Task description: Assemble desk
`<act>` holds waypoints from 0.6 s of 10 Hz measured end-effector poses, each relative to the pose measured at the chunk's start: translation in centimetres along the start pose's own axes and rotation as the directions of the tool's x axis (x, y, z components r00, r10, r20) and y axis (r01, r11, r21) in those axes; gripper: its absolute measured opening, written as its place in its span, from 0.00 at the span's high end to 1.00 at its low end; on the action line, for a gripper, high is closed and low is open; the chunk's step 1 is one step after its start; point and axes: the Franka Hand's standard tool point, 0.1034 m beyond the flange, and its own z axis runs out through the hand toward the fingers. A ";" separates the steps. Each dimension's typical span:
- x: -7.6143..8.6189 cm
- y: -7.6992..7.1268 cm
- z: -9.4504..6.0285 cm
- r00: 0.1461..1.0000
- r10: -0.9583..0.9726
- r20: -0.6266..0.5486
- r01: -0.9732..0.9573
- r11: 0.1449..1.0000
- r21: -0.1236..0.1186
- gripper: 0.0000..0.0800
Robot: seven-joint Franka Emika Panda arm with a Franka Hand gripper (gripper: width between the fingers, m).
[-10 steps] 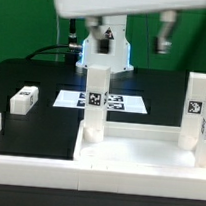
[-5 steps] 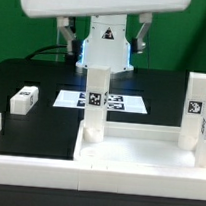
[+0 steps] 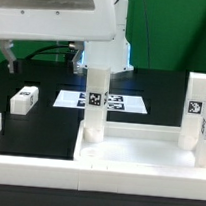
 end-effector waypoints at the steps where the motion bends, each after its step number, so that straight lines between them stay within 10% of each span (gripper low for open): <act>1: -0.1 0.1 0.1 1.000 0.002 0.002 -0.002 1.000 -0.001 0.19; 4: -4.1 3.4 1.1 0.967 0.023 0.254 -0.035 0.998 0.044 0.19; 6: -7.5 5.9 1.9 0.892 0.067 0.447 -0.084 0.996 0.017 0.19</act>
Offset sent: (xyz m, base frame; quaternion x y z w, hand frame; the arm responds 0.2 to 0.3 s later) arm -0.0584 -0.0726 -0.0189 0.0069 -0.2939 0.0118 0.9557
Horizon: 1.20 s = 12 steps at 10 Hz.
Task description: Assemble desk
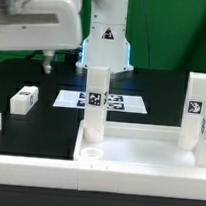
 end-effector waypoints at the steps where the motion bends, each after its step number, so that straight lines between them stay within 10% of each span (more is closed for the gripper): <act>1: -0.5 -0.1 0.8 0.997 0.013 0.081 -0.014 1.000 0.010 0.19; 4: -1.0 -0.4 1.6 0.964 0.007 0.267 -0.017 0.999 0.036 0.19; 6: -2.4 0.4 4.9 0.903 0.023 0.428 -0.052 0.997 0.058 0.19; 12: -3.3 1.6 7.2 0.879 0.038 0.475 -0.071 0.996 0.053 0.19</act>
Offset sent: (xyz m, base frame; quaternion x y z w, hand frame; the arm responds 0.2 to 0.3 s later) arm 0.0000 0.0000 0.0000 0.0000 -0.1938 0.0000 0.9810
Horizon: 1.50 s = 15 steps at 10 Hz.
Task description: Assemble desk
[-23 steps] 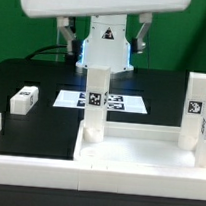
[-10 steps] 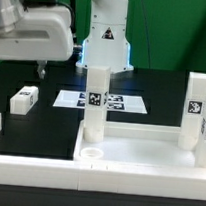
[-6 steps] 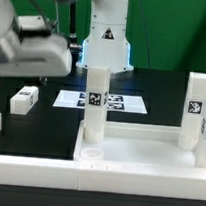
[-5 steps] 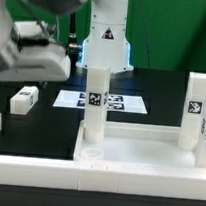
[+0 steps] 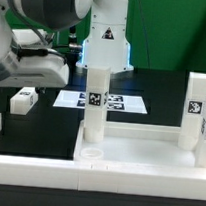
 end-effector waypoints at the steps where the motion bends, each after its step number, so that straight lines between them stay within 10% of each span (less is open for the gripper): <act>1: 0.4 1.0 2.0 1.000 0.016 0.023 -0.016 1.000 0.006 0.19; 6: 0.3 1.4 4.5 0.998 0.027 0.059 -0.028 1.000 0.014 0.19; 8: 0.3 1.4 4.5 0.998 0.027 0.058 -0.028 1.000 0.014 0.53; 10: 0.3 1.4 4.5 0.998 0.028 0.058 -0.029 0.999 0.014 0.64; 15: 0.2 1.3 3.9 0.998 0.025 0.059 -0.025 1.000 0.001 0.64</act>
Offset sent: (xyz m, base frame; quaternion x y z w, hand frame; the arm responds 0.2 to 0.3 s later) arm -0.0058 0.0006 -0.0094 0.0035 -0.0632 0.0092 0.9980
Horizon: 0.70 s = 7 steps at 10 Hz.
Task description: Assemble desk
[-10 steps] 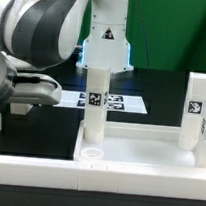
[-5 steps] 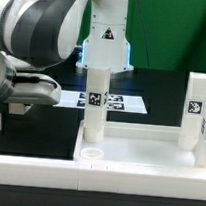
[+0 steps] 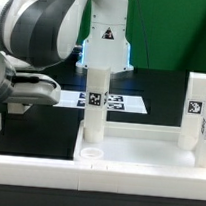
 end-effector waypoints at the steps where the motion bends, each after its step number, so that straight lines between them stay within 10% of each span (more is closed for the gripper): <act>1: -0.9 -1.0 -2.4 1.000 -0.021 -0.019 0.021 0.999 -0.027 0.64; 4: -4.2 -3.3 -8.6 0.992 -0.052 -0.112 0.051 0.999 -0.018 0.64; 7: -2.4 -2.6 -8.8 0.969 -0.059 -0.239 0.046 0.997 -0.057 0.64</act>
Offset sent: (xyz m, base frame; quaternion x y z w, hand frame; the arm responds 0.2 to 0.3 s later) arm 0.0357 0.0186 0.1000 -0.0314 0.0350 0.0149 0.9988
